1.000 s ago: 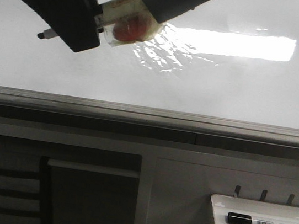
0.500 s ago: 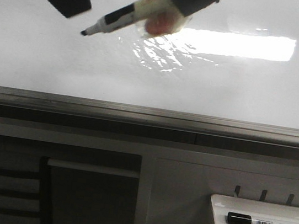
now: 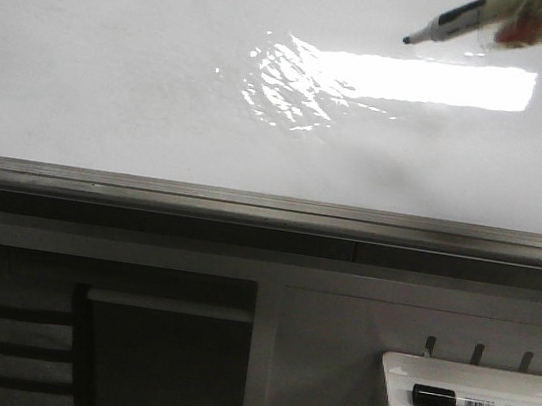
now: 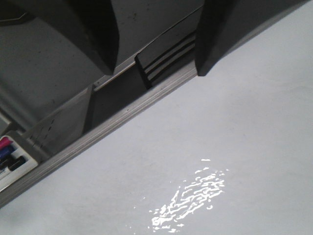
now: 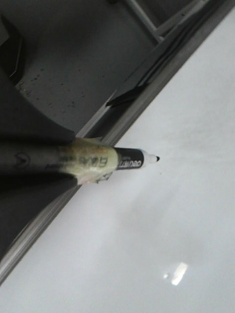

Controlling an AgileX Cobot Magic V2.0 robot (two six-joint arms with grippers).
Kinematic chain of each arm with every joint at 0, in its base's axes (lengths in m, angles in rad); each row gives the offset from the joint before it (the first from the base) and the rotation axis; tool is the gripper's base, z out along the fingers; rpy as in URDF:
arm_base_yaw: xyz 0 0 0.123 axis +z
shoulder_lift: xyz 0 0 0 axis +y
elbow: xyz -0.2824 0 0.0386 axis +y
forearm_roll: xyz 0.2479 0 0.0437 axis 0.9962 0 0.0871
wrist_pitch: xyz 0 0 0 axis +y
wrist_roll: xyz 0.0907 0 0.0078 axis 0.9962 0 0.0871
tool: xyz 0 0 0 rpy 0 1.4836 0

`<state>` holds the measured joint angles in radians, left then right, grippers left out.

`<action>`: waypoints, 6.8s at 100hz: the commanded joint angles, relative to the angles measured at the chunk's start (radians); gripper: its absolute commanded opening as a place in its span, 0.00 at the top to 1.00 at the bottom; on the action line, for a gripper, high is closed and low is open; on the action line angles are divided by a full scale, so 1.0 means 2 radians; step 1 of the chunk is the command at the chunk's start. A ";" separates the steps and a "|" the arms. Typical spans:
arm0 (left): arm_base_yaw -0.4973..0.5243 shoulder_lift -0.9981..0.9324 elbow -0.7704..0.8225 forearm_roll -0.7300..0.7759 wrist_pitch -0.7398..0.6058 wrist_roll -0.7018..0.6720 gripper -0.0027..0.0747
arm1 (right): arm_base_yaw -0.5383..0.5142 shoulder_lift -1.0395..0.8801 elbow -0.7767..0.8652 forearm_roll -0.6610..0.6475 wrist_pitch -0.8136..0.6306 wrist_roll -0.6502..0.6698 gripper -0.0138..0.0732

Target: Write number 7 on whiteboard

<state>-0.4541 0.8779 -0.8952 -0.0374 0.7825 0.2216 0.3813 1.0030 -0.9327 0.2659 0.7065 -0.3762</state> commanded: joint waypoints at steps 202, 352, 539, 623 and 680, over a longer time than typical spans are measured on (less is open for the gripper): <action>-0.006 -0.007 0.018 -0.091 -0.066 0.063 0.53 | -0.007 0.084 -0.038 0.077 -0.019 0.016 0.90; -0.255 0.220 -0.068 -0.123 -0.191 0.270 0.99 | 0.083 0.032 -0.067 0.077 0.114 -0.339 0.88; 0.201 0.192 -0.014 -0.129 -0.141 0.039 0.99 | -0.020 -0.013 -0.065 0.015 0.123 -0.204 0.38; 0.197 0.244 -0.016 -0.161 -0.168 0.041 0.59 | -0.020 -0.012 -0.065 0.012 0.119 -0.204 0.38; 0.197 0.015 -0.012 -0.119 -0.062 0.045 0.54 | -0.020 -0.095 -0.043 -0.106 0.096 0.125 0.38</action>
<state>-0.0550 0.9986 -0.9044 -0.2679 0.6779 0.3133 0.3458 0.8703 -1.0269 0.0672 0.9897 -0.2506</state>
